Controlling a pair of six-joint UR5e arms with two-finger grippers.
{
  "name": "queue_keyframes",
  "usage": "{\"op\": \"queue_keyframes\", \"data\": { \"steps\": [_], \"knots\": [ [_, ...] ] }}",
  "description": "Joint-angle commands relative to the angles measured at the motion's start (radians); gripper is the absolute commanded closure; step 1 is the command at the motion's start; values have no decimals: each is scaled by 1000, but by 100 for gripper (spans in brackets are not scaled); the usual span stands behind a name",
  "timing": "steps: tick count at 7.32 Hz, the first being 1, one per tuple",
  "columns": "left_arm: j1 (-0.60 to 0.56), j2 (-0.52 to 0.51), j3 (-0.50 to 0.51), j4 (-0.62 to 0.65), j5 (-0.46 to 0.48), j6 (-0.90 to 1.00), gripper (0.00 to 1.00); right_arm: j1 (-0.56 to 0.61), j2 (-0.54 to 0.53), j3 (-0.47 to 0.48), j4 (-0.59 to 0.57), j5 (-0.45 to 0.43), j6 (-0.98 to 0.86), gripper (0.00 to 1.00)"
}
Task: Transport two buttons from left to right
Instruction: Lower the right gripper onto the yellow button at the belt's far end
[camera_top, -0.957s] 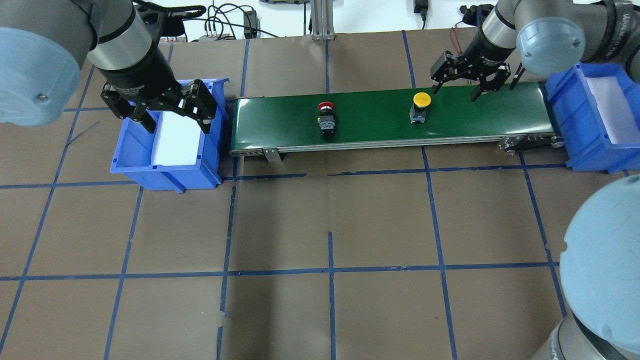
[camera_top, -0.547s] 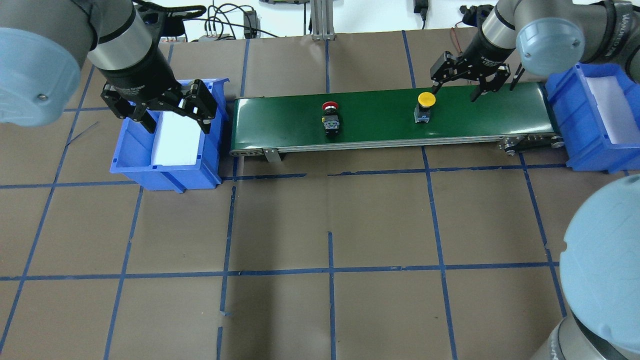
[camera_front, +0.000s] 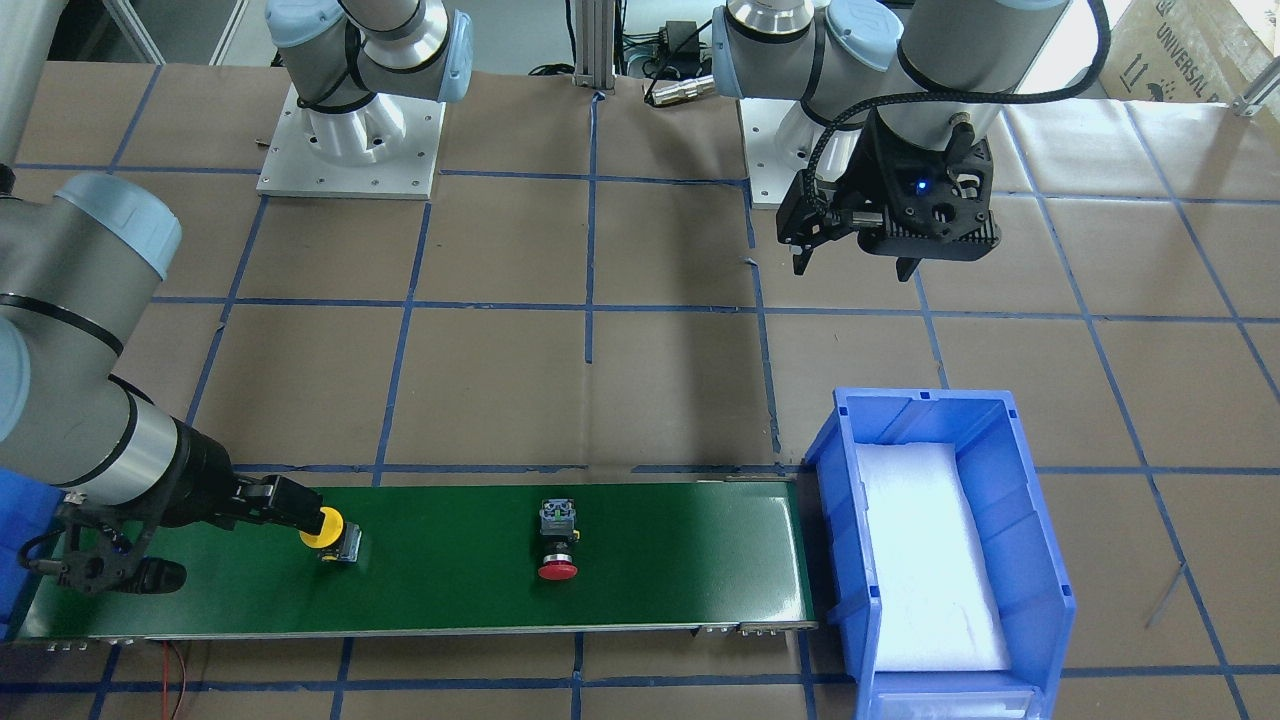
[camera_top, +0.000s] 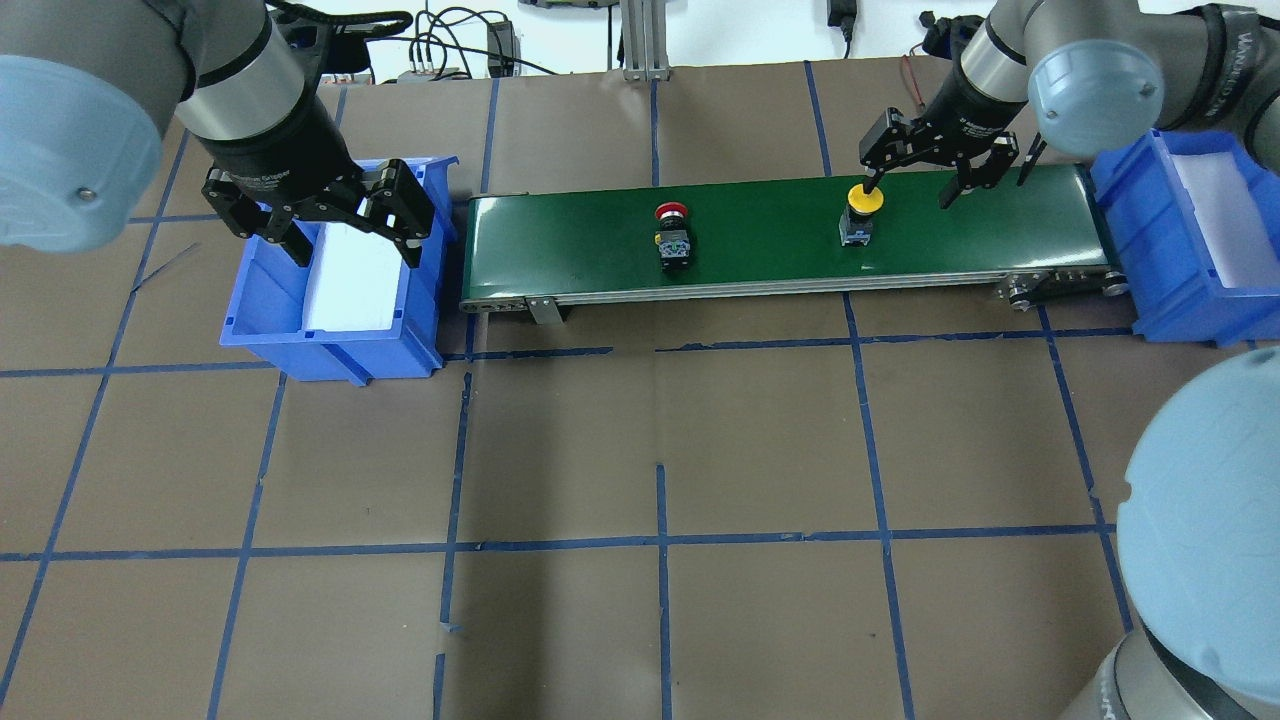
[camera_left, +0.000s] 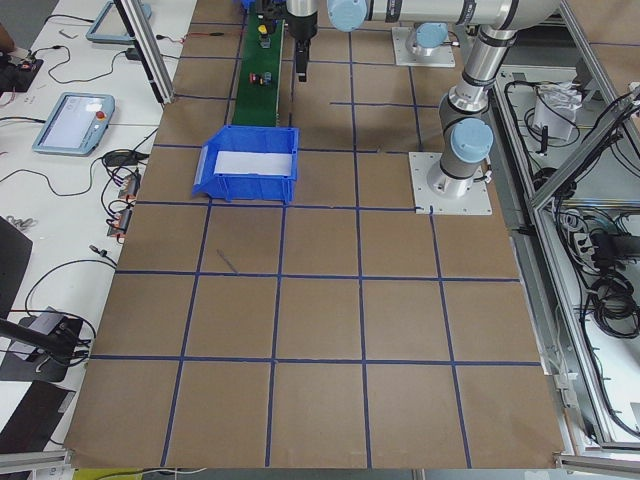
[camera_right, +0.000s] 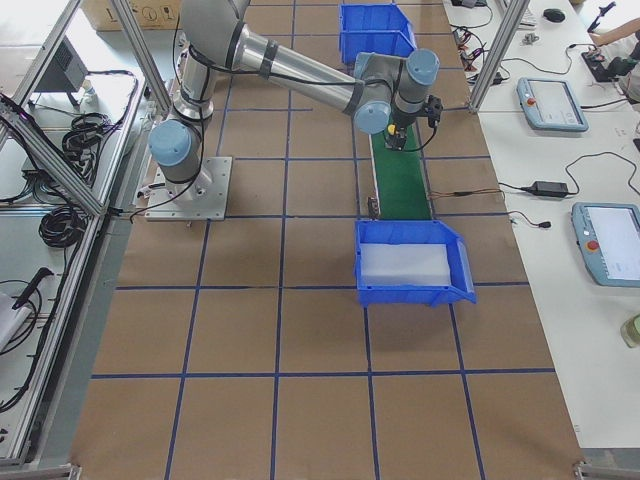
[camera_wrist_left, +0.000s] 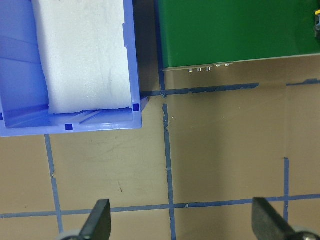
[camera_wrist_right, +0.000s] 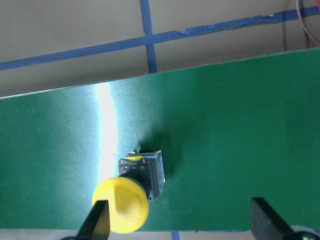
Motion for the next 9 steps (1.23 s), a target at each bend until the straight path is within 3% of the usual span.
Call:
{"op": "queue_keyframes", "data": {
  "steps": [1, 9],
  "knots": [
    [-3, 3, 0, -2, 3, -2, 0, 0, 3, -4, -1, 5, 3, 0],
    [-4, 0, -2, -1, 2, -5, 0, 2, 41, -7, -3, -15, -8, 0]
  ]
}}
